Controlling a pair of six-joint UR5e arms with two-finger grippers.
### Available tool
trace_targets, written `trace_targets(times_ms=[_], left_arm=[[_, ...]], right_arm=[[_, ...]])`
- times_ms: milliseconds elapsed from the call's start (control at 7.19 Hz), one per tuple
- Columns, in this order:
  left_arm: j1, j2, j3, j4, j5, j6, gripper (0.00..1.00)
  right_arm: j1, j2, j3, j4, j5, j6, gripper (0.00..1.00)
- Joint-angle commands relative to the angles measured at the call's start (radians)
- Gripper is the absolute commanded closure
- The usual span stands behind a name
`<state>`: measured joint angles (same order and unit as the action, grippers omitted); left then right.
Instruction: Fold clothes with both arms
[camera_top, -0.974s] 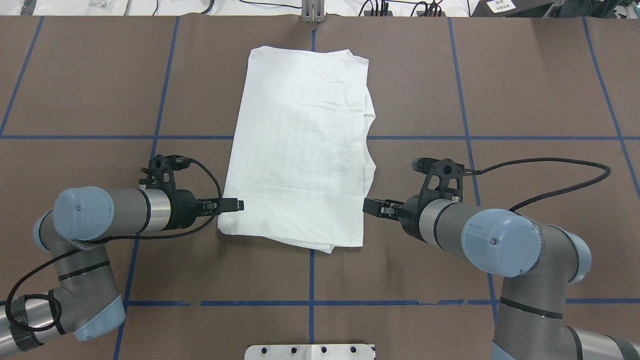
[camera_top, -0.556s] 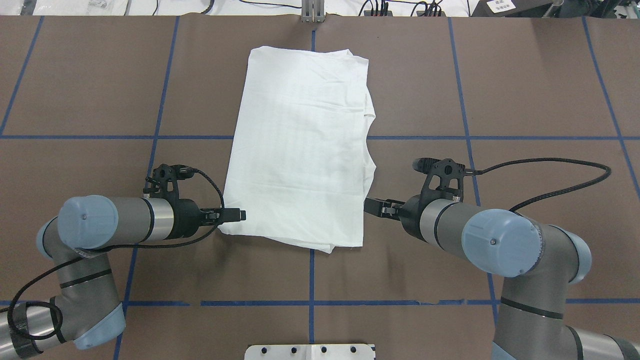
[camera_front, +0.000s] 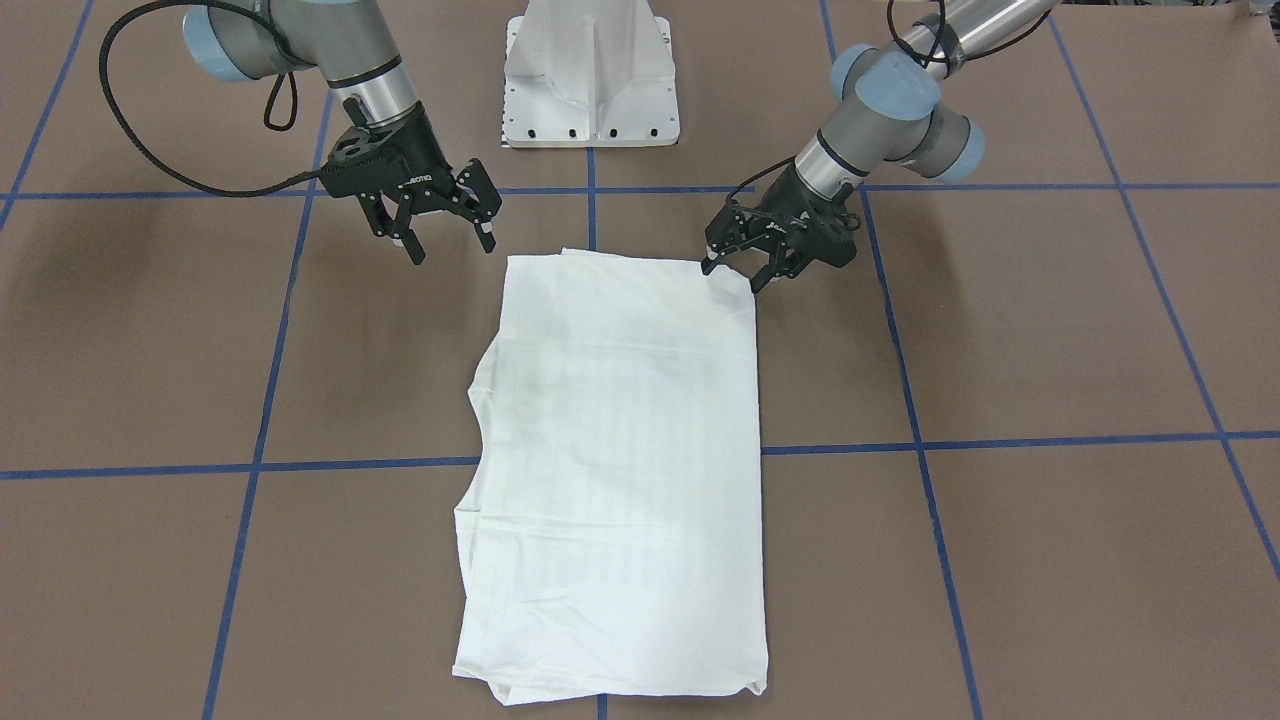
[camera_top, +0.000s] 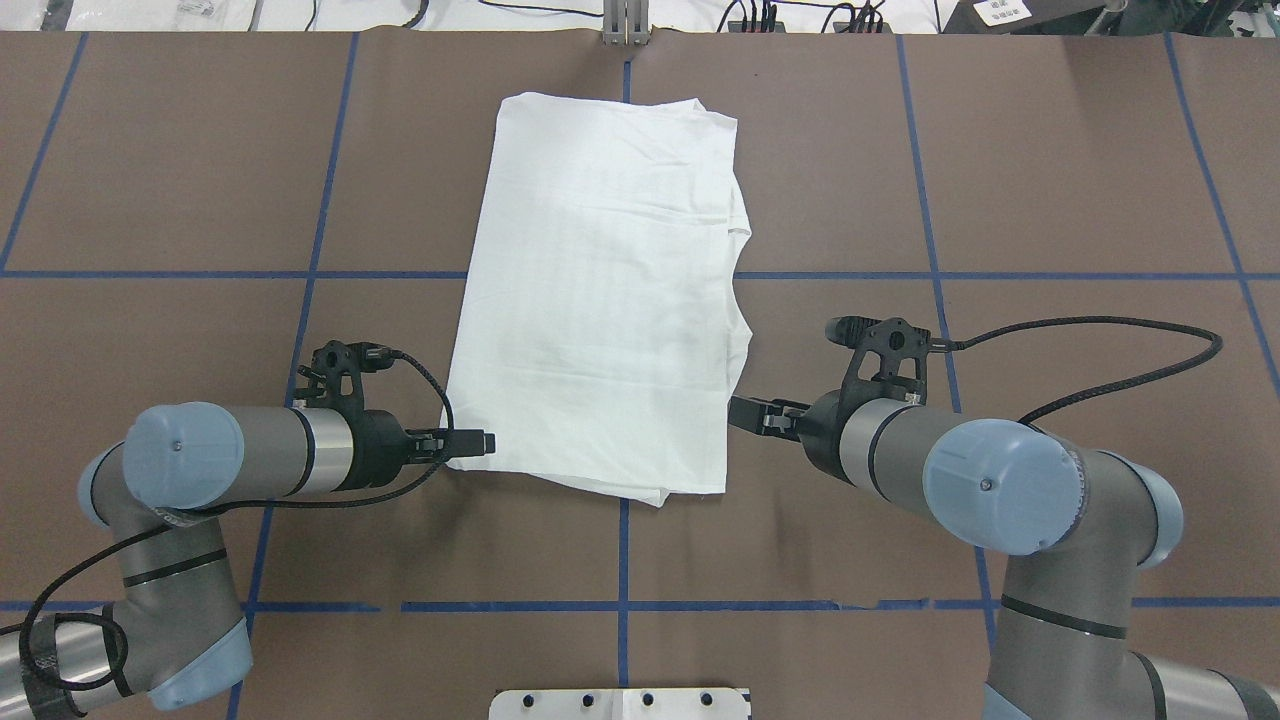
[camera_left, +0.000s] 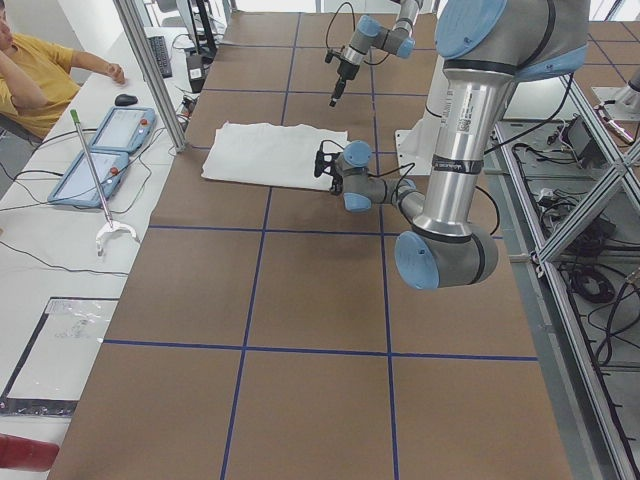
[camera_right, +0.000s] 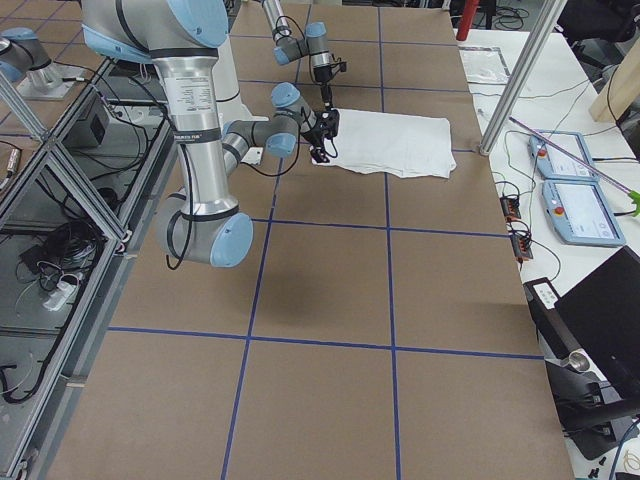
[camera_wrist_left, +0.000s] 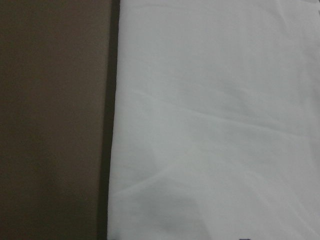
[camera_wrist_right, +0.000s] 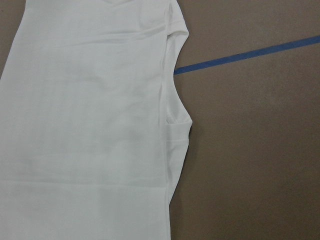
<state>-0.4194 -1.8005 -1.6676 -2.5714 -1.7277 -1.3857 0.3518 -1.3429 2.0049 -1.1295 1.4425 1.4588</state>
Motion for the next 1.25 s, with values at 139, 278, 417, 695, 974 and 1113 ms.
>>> trace_targets(times_ms=[139, 278, 417, 695, 974, 1113], left_arm=[[-0.001, 0.027, -0.011, 0.002, -0.006, 0.008, 0.14], [0.001, 0.026, -0.011, 0.002, -0.006, 0.008, 0.14], [0.004, 0.026, -0.009, 0.002, -0.006, 0.008, 0.14], [0.005, 0.012, -0.003, 0.002, 0.002, 0.002, 0.35], [0.005, 0.01, -0.004, 0.002, 0.0, 0.0, 0.75], [0.005, 0.01, -0.011, 0.002, 0.0, 0.0, 1.0]], right_arm=[[-0.001, 0.001, -0.002, 0.0, -0.001, 0.0, 0.0], [-0.001, 0.001, -0.002, 0.0, -0.001, 0.0, 0.0], [-0.001, 0.001, -0.002, 0.0, -0.001, 0.0, 0.0], [-0.001, 0.001, -0.002, 0.0, -0.001, 0.0, 0.0], [-0.001, 0.001, -0.003, 0.0, -0.001, 0.0, 0.0], [-0.001, 0.001, -0.003, 0.0, 0.001, 0.0, 0.0]])
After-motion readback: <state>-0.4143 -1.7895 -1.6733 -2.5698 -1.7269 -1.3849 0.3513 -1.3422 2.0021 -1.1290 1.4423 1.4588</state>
